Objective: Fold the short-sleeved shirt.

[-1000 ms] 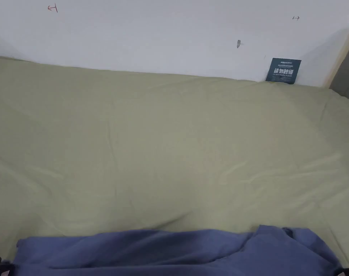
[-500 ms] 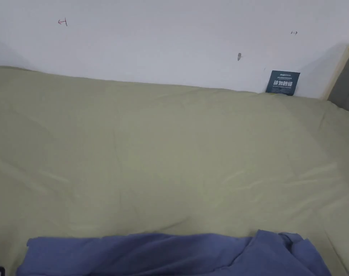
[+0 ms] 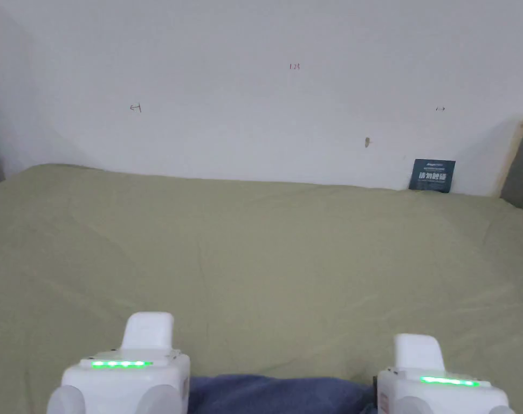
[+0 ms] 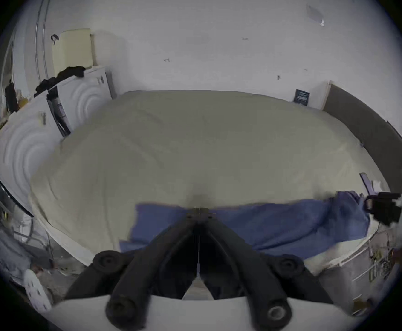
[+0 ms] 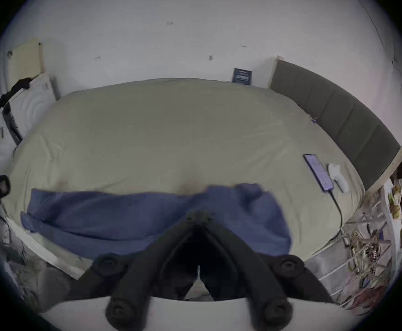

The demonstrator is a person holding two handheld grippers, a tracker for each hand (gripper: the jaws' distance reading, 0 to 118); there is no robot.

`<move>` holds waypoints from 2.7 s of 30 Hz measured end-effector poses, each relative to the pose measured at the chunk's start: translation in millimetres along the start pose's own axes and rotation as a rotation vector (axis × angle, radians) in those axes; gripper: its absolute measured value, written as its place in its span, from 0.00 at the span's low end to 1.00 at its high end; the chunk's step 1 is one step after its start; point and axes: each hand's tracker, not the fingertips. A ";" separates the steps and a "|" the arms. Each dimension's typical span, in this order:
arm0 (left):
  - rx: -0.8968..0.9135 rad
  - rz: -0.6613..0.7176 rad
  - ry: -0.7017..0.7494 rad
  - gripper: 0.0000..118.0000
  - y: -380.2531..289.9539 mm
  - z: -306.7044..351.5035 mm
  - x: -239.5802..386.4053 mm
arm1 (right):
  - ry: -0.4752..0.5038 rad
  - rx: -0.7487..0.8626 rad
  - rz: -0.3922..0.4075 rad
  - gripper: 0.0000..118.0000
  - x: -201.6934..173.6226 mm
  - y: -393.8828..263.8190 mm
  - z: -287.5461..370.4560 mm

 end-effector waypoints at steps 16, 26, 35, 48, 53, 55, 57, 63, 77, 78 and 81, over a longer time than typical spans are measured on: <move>-0.081 -0.075 -0.029 0.00 -67.4 -12.0 58.7 | 0.032 0.055 0.081 0.01 -53.8 -51.4 22.2; 0.003 -0.067 -0.095 0.00 -25.7 4.6 22.3 | 0.029 0.082 0.049 0.01 -26.0 -29.6 32.1; -0.089 0.129 -0.345 0.10 -2.5 -31.0 -202.8 | 0.042 0.137 -0.032 0.01 13.6 1.0 39.1; -0.394 0.671 -0.734 0.74 -77.0 -131.6 -260.7 | 0.137 0.186 -0.059 0.01 15.7 35.6 58.8; -0.308 0.952 -0.840 0.74 -103.7 -141.6 -278.0 | 0.158 0.196 -0.093 0.01 20.0 39.2 61.0; -0.279 1.034 -0.875 0.74 -111.2 -143.2 -278.9 | 0.168 0.186 -0.102 0.01 18.6 40.7 58.3; -0.257 1.024 -0.857 0.73 -110.8 -142.2 -270.5 | 0.197 0.178 -0.116 0.01 15.9 39.3 56.5; -0.320 0.686 -0.586 0.12 -77.4 -131.7 -234.9 | 0.219 0.158 -0.113 0.01 15.6 31.8 56.7; -0.150 0.139 -0.539 0.12 30.9 -44.7 -91.0 | 0.163 0.187 -0.175 0.01 67.1 19.8 76.1; -0.157 0.090 -0.559 0.12 34.5 -46.0 -71.4 | 0.158 0.188 -0.184 0.01 70.8 18.2 76.7; -0.228 -0.035 -0.595 0.12 34.8 -53.3 -14.1 | 0.146 0.181 -0.201 0.01 83.4 13.8 78.6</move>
